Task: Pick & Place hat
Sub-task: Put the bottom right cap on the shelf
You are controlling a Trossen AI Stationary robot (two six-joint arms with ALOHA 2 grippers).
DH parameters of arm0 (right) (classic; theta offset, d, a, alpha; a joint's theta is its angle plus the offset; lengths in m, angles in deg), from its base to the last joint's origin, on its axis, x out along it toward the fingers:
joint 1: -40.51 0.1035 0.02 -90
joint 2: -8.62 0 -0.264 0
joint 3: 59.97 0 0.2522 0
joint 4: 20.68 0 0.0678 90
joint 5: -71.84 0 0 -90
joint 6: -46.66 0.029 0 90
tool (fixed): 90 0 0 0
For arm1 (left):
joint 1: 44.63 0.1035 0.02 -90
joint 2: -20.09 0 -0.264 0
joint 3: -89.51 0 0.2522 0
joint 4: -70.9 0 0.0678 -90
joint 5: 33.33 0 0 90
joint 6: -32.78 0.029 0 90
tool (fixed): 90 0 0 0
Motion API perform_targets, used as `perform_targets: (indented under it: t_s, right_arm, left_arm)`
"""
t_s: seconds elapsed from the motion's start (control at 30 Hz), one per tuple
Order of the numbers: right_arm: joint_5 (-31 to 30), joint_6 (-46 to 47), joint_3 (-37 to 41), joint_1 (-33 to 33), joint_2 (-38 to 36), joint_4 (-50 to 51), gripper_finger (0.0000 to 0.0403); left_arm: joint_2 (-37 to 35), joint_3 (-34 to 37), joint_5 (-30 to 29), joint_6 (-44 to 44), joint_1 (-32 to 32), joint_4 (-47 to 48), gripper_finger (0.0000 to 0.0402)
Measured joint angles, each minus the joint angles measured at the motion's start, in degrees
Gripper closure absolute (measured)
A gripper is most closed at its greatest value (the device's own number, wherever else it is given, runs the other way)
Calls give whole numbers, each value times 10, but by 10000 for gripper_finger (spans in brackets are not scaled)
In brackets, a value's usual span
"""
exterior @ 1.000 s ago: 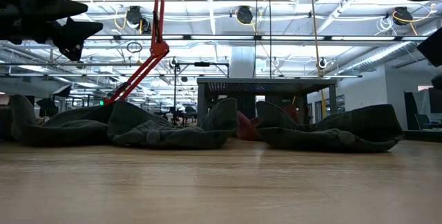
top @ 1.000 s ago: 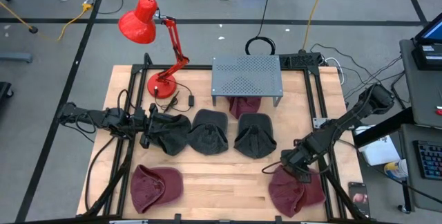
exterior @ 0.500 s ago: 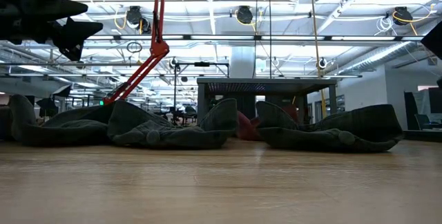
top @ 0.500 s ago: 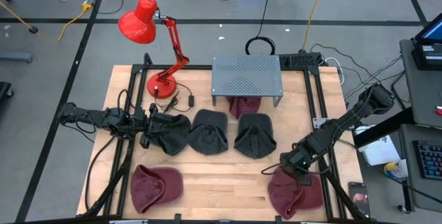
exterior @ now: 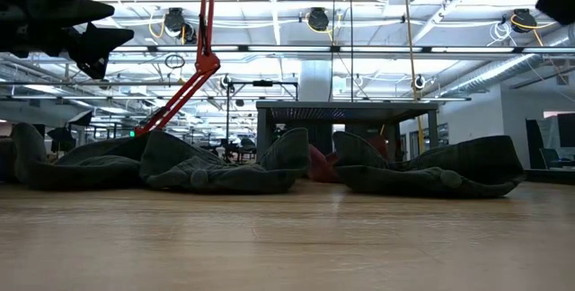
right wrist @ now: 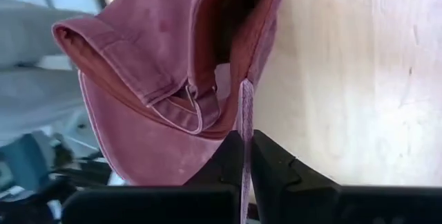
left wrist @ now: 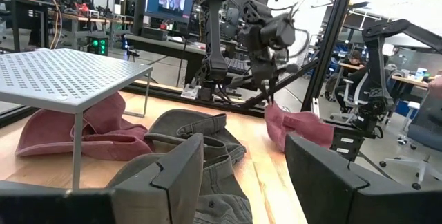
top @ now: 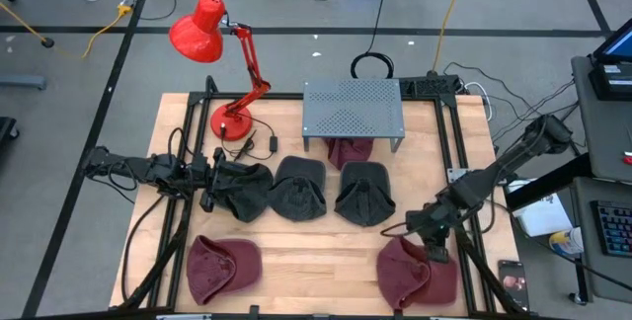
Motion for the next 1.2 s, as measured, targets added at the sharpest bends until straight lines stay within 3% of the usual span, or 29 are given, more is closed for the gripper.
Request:
perform_targets:
  t_s: [0.23,0.57,1.0,1.2]
  right_arm:
    - [-77,22,-22,0,-67,-1,399]
    - [-262,9,-76,0,-132,-8,400]
    - [-560,-168,-107,0,-136,-146,400]
    - [-665,-235,-107,0,-134,-188,400]
  left_arm:
    - [0,0,0,0,0,0,195]
    - [0,0,0,0,0,0,195]
    - [0,0,0,0,0,0,195]
    - [0,0,0,0,0,0,194]
